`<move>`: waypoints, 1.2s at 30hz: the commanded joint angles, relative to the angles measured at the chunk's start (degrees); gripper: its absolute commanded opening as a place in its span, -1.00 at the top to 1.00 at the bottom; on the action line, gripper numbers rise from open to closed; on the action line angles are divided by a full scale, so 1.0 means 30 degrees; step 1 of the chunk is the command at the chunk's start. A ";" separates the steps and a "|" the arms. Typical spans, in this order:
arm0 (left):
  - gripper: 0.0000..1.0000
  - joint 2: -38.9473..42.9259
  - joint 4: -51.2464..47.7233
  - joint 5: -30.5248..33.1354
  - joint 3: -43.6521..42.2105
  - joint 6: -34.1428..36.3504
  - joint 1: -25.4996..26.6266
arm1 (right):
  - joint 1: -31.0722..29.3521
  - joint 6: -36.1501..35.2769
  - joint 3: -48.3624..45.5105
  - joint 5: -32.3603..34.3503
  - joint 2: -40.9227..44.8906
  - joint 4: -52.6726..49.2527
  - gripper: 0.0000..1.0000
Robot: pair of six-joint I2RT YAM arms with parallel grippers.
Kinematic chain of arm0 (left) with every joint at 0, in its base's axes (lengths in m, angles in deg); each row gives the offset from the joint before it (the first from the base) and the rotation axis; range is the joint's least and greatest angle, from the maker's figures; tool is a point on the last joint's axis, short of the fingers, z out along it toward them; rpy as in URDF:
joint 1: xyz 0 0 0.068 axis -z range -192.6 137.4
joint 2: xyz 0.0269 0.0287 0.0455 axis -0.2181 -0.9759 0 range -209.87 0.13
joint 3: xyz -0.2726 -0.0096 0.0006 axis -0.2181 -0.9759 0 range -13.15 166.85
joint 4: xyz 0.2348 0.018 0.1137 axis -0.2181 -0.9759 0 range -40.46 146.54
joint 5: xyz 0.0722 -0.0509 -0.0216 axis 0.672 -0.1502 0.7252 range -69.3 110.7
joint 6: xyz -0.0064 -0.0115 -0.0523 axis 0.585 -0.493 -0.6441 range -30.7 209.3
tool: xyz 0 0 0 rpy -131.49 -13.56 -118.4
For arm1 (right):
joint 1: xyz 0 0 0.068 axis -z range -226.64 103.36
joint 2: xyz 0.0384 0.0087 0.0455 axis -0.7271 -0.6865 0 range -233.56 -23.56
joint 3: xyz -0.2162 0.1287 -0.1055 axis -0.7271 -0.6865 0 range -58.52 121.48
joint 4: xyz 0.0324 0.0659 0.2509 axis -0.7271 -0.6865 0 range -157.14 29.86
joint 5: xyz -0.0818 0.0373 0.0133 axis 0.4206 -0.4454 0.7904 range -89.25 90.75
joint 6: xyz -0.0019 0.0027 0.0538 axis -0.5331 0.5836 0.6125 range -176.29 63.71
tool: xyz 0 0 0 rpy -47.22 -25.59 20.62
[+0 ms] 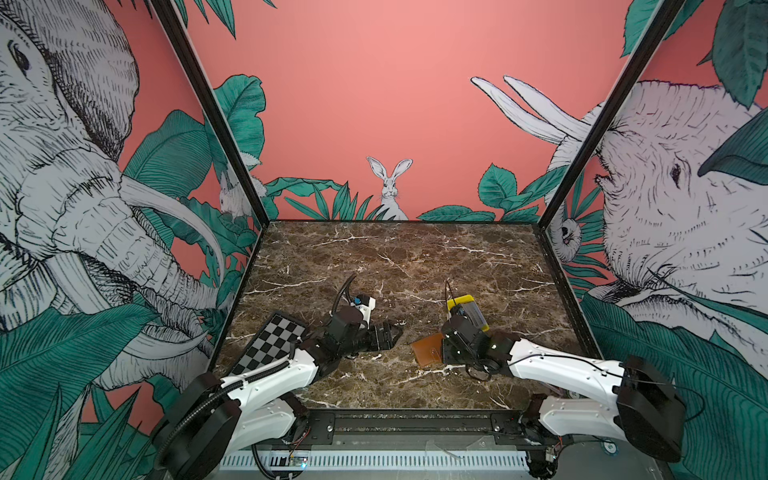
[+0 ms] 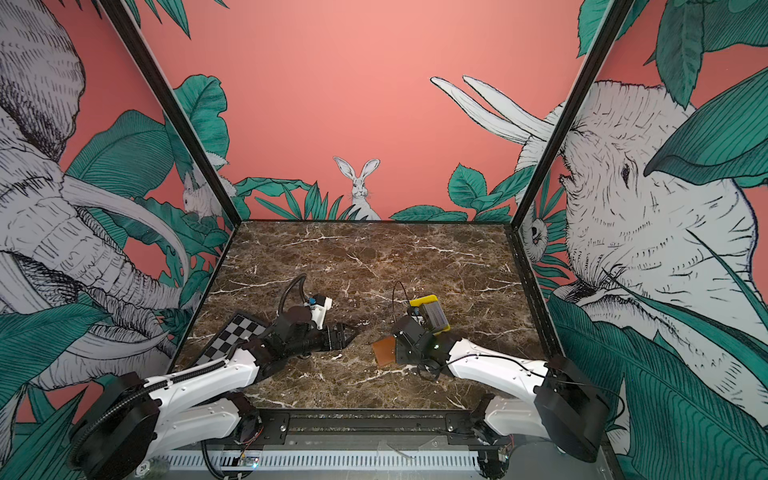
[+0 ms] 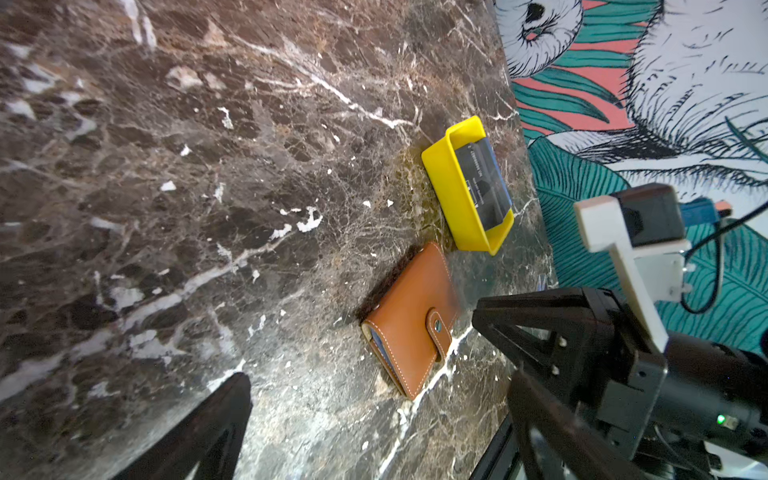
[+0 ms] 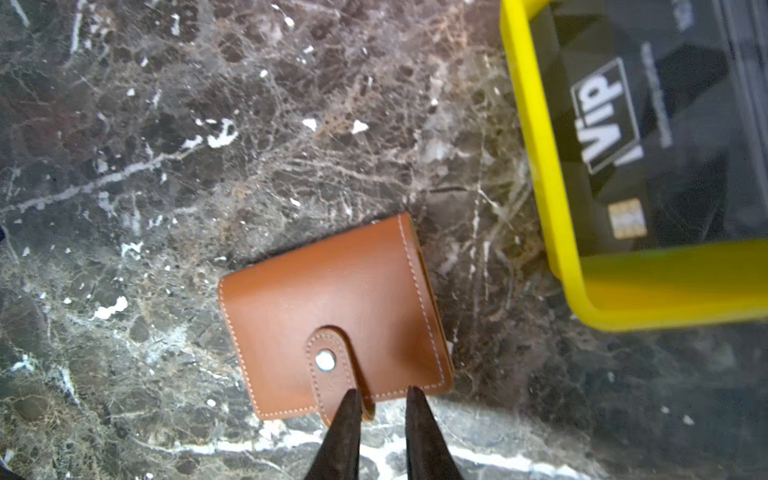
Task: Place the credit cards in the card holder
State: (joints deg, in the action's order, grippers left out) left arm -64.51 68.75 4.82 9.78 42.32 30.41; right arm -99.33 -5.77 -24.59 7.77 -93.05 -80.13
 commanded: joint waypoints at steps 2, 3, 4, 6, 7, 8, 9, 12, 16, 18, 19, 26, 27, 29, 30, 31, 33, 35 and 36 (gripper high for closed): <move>-0.94 -0.0475 0.0804 -0.0303 0.0645 0.0192 0.0197 | 0.0105 0.0700 -0.0962 0.0022 0.0744 -0.1240 0.60; -0.93 -0.0586 0.1050 -0.0316 0.0588 0.0120 0.0210 | 0.0102 0.0737 -0.1141 -0.0049 0.0781 -0.1248 0.60; -0.93 -0.0703 0.1318 -0.0252 0.0557 0.0019 0.0228 | 0.0102 0.0749 -0.1308 -0.0079 0.0782 -0.1291 0.61; -0.94 -0.0810 0.1611 -0.0109 0.0516 -0.0051 0.0271 | 0.0121 0.0717 -0.1494 -0.0218 0.0673 -0.1336 0.62; -0.94 -0.0888 0.1615 -0.0015 0.0526 -0.0043 0.0285 | 0.0117 0.0694 -0.1571 -0.0282 0.0560 -0.1257 0.63; -0.94 -0.0907 0.1630 0.0043 0.0524 -0.0053 0.0312 | 0.0123 0.0650 -0.1560 -0.0341 0.0378 -0.1210 0.64; -0.94 -0.0919 0.1680 0.0075 0.0526 -0.0065 0.0318 | 0.0112 0.0599 -0.1500 -0.0437 0.0183 -0.1136 0.64; -0.94 -0.0812 0.1732 0.0150 0.0443 -0.0023 0.0334 | 0.0102 0.0372 -0.1122 -0.0678 -0.0688 -0.0877 0.66; -0.94 -0.0346 0.1951 0.0377 0.0068 0.0031 0.0343 | 0.0151 0.0215 -0.0715 -0.0418 -0.1524 -0.0234 0.68; -0.94 -0.0166 0.1626 0.0532 -0.0025 0.0125 0.0348 | 0.0240 0.0080 -0.0467 -0.0291 -0.2163 0.0298 0.69; -0.93 -0.0090 0.1502 0.0539 -0.0029 0.0143 0.0352 | 0.0348 0.0001 -0.0337 -0.0320 -0.2478 0.0546 0.71; -0.93 0.1047 0.1908 0.1080 -0.0762 0.0325 0.0380 | 0.0687 -0.0746 0.1429 -0.0507 -0.5361 0.2254 0.76; -0.92 0.1204 0.1659 0.1194 -0.0762 0.0349 0.0389 | 0.0687 -0.0839 0.1744 -0.0511 -0.5662 0.2377 0.77; -0.92 0.1328 0.1570 0.1202 -0.0800 0.0454 0.0384 | 0.0731 -0.1112 0.2310 -0.0524 -0.6154 0.2439 0.77; -0.91 0.1314 0.1625 0.1164 -0.0825 0.0528 0.0373 | 0.0709 -0.1286 0.2599 -0.0594 -0.6360 0.2422 0.77; -0.91 0.1303 0.1700 0.1093 -0.0830 0.0575 0.0385 | 0.0716 -0.1443 0.2855 -0.0626 -0.6529 0.2393 0.77; -0.88 0.1274 0.1854 0.0959 -0.0843 0.0723 0.0391 | 0.0716 -0.1754 0.3285 -0.0606 -0.6645 0.2062 0.78; -0.86 0.1247 0.1896 0.0818 -0.0711 0.0849 0.0380 | 0.0724 -0.2018 0.3290 -0.0529 -0.6161 0.1942 0.80; -0.86 0.1244 0.1791 0.0807 -0.0632 0.0901 0.0379 | 0.0724 -0.2053 0.3037 -0.0494 -0.5746 0.2083 0.80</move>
State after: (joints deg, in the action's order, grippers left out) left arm -61.65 73.60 7.23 8.10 43.80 31.30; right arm -97.47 -9.95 -15.45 5.98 -112.35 -73.25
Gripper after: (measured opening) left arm 0.930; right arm 0.102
